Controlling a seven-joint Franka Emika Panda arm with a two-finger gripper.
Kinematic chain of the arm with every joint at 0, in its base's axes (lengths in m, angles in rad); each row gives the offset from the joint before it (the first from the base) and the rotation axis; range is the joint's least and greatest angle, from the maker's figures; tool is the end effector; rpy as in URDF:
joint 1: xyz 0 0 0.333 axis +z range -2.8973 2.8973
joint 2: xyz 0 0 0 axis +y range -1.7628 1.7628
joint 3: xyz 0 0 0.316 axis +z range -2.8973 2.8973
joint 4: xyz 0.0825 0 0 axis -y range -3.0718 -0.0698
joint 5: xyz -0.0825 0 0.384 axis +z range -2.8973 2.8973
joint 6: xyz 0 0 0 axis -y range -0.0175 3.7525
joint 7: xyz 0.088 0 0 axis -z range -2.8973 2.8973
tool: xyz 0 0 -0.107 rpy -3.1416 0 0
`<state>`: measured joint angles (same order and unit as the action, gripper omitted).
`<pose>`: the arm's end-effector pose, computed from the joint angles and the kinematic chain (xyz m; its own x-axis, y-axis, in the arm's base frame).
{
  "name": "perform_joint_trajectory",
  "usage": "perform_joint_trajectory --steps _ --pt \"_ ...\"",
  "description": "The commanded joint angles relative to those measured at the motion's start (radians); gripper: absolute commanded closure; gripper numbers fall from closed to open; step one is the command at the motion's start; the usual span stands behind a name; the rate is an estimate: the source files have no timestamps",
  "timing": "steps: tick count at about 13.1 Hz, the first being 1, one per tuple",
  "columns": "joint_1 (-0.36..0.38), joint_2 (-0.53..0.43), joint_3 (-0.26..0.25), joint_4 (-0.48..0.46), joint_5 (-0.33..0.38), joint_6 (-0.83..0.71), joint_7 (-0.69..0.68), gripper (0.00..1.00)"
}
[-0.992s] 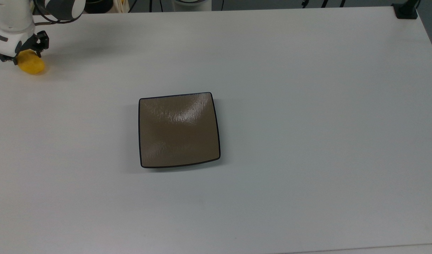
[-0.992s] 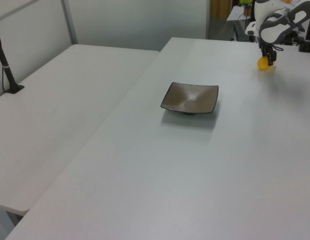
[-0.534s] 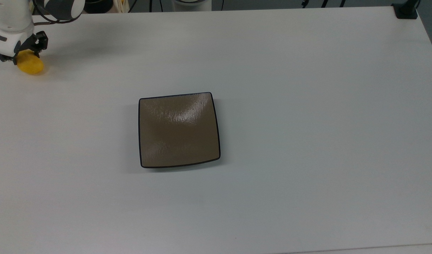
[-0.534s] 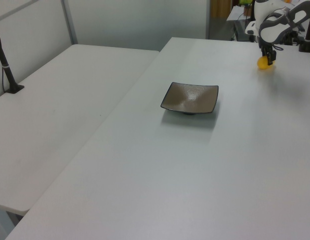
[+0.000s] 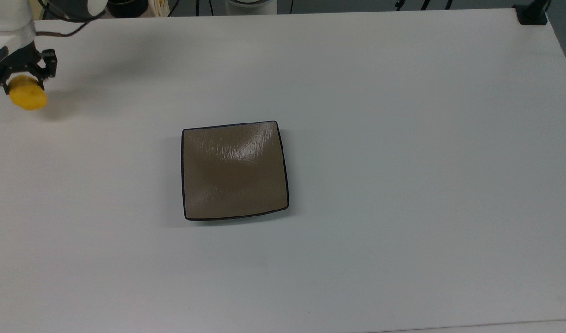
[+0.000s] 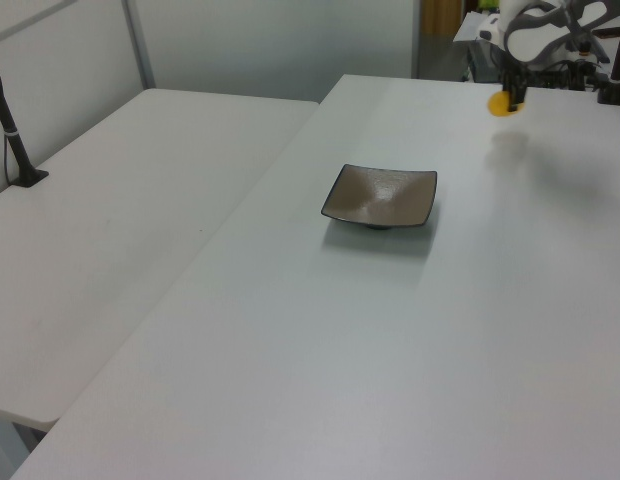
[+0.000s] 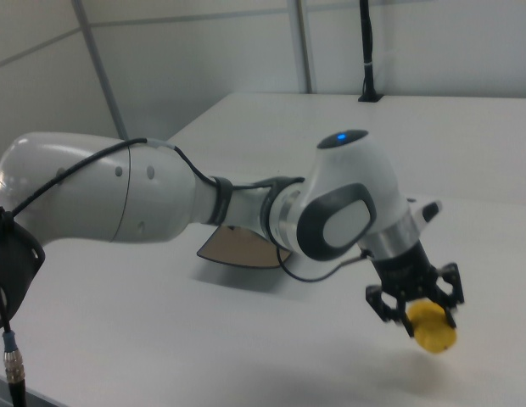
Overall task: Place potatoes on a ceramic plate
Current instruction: 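Lift the yellow potato and carry it over the brown plate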
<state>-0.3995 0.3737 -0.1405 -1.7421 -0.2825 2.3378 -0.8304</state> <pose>0.5795 -0.3419 0.3865 0.8905 0.4472 -0.0843 0.4481 -0.8292 0.3341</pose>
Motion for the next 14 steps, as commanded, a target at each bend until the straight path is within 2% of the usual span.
perform_joint_trajectory --steps 1,9,14 --pt "0.027 -0.013 0.067 0.032 0.042 -0.003 0.293 0.68" --pt "0.047 -0.022 0.260 0.036 0.071 0.000 1.049 0.69" --pt "0.082 -0.019 0.282 0.038 0.204 -0.002 1.267 0.69"
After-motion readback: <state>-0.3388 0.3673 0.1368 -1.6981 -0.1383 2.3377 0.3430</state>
